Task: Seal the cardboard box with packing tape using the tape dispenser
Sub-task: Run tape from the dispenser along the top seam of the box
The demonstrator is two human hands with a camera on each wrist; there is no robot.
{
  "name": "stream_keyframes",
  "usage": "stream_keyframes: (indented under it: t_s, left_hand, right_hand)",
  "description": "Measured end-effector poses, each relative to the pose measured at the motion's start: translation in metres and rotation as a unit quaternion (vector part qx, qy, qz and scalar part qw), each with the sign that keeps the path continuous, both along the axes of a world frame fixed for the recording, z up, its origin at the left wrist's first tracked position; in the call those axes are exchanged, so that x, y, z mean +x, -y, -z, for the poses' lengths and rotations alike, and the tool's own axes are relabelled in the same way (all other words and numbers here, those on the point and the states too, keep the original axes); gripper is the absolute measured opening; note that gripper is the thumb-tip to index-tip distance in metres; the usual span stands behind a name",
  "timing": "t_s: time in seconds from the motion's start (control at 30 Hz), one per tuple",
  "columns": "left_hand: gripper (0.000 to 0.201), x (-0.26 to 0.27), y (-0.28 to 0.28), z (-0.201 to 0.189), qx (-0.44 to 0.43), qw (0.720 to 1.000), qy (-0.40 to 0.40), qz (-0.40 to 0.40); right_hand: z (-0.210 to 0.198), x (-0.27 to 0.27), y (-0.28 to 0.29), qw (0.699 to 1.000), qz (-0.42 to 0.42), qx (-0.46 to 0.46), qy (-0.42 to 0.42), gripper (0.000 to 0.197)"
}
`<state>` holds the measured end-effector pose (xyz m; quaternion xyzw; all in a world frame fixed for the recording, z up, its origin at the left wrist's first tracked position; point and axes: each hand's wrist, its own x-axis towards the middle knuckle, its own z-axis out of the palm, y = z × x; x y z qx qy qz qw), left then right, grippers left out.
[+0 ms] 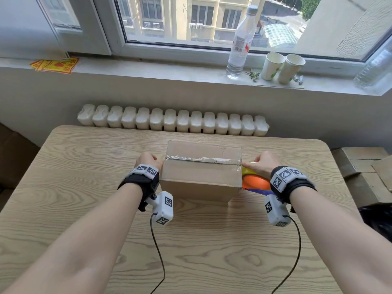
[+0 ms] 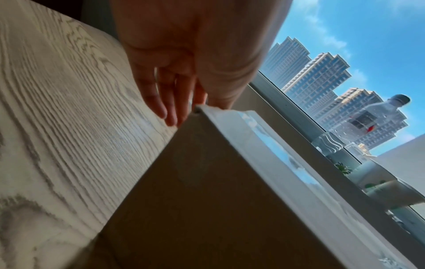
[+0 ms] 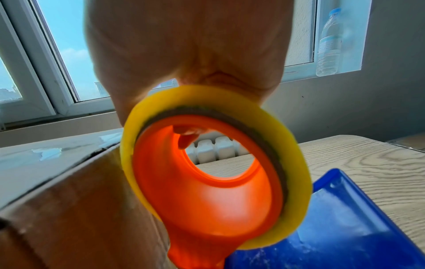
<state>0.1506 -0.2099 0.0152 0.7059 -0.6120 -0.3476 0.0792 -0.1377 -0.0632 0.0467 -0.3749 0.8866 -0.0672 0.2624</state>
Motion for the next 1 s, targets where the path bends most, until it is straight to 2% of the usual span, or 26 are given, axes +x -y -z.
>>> stream_keyframes:
  t_s: [0.1,0.2,0.27,0.33,0.4,0.6,0.73,0.9,1.0]
  left_hand:
    - [0.035,0.003,-0.005,-0.002,-0.041,0.999,0.006,0.02]
    - [0.043,0.016,-0.022,-0.001,-0.124,0.986,-0.024,0.112]
    - [0.051,0.024,-0.035,0.003,-0.182,0.953,-0.01,0.24]
    - [0.059,0.027,-0.046,0.006,-0.2,0.905,0.059,0.37]
    - [0.072,0.027,-0.051,0.009,-0.19,0.877,0.117,0.427]
    - [0.084,0.013,-0.062,0.007,-0.195,0.86,0.187,0.432]
    - [0.085,-0.003,-0.067,0.007,-0.186,0.848,0.184,0.462]
    - [0.074,-0.029,-0.079,0.006,-0.178,0.844,0.162,0.479]
    - [0.074,-0.044,-0.087,0.005,-0.188,0.835,0.155,0.493]
  right_hand:
    - [-0.001,0.001,-0.002,1.0,0.0,-0.002,-0.009,0.053]
    - [0.0,0.003,-0.003,1.0,-0.005,0.002,-0.012,0.057]
    - [0.002,0.002,-0.002,1.0,-0.006,0.006,-0.016,0.061]
    - [0.002,0.001,-0.003,1.0,-0.008,0.007,-0.023,0.059]
    - [0.003,0.001,-0.004,1.0,-0.01,0.006,-0.026,0.057]
    - [0.005,0.002,-0.006,1.0,-0.008,-0.003,-0.021,0.054]
    - [0.005,0.0,-0.006,1.0,-0.01,-0.002,-0.008,0.057]
    - [0.008,-0.001,-0.006,1.0,-0.012,-0.004,0.002,0.06]
    - [0.01,-0.001,-0.004,1.0,-0.011,-0.007,0.006,0.064]
